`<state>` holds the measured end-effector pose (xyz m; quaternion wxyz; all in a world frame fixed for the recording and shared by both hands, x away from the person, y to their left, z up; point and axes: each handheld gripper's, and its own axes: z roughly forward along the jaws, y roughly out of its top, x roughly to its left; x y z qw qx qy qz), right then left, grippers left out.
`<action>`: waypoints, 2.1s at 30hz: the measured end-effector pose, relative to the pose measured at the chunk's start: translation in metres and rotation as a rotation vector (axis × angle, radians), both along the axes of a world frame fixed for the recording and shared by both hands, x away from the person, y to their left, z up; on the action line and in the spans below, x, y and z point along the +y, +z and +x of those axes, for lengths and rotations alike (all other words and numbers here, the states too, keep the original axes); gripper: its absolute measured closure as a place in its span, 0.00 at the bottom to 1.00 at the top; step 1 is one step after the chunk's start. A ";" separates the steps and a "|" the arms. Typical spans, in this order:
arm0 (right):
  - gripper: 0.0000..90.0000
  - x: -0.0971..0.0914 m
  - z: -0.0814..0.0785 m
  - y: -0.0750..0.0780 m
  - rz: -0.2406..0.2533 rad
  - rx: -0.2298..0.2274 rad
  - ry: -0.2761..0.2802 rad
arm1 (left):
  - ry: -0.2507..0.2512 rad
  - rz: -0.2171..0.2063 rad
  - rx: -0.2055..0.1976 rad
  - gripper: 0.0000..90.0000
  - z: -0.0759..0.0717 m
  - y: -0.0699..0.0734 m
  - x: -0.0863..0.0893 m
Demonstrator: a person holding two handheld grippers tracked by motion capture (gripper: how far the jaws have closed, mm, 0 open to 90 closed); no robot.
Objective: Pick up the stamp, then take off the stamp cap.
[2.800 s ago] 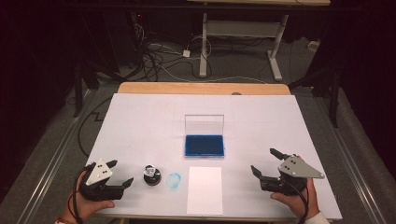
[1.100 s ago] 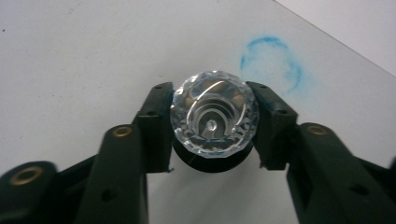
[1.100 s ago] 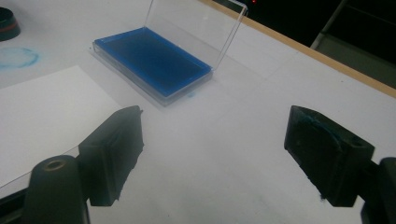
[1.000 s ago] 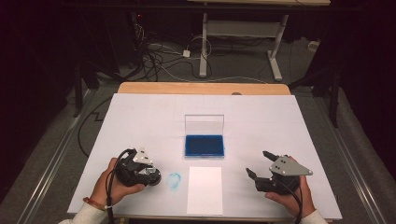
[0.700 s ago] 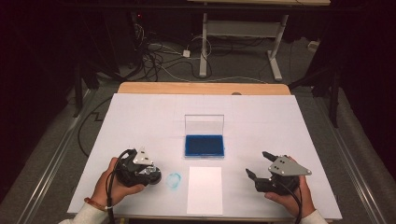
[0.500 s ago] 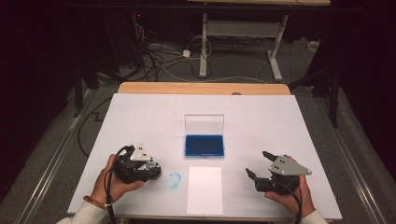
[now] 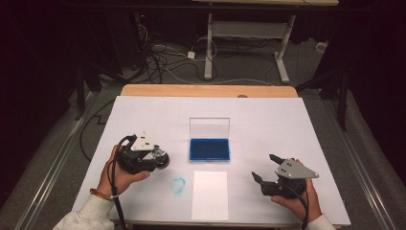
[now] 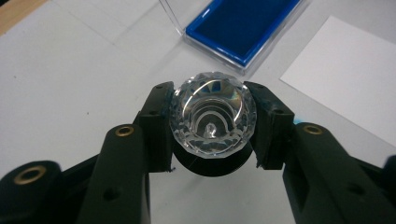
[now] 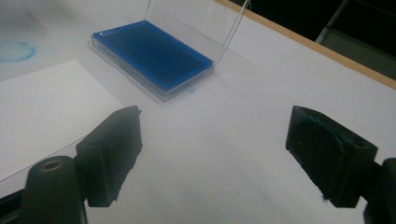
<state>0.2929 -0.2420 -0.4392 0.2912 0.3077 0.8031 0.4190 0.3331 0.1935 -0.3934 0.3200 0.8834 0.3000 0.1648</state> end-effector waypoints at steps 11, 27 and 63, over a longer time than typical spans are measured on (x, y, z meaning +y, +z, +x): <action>0.21 -0.007 -0.004 -0.002 -0.009 -0.003 -0.025 | -0.028 -0.035 -0.020 0.61 0.013 0.007 -0.013; 0.21 -0.006 -0.008 -0.006 -0.022 0.006 -0.024 | -0.098 -0.070 -0.031 0.61 0.019 0.012 -0.033; 0.25 0.092 0.065 -0.003 0.036 0.038 0.212 | -0.199 -0.215 0.000 0.61 0.051 0.021 -0.082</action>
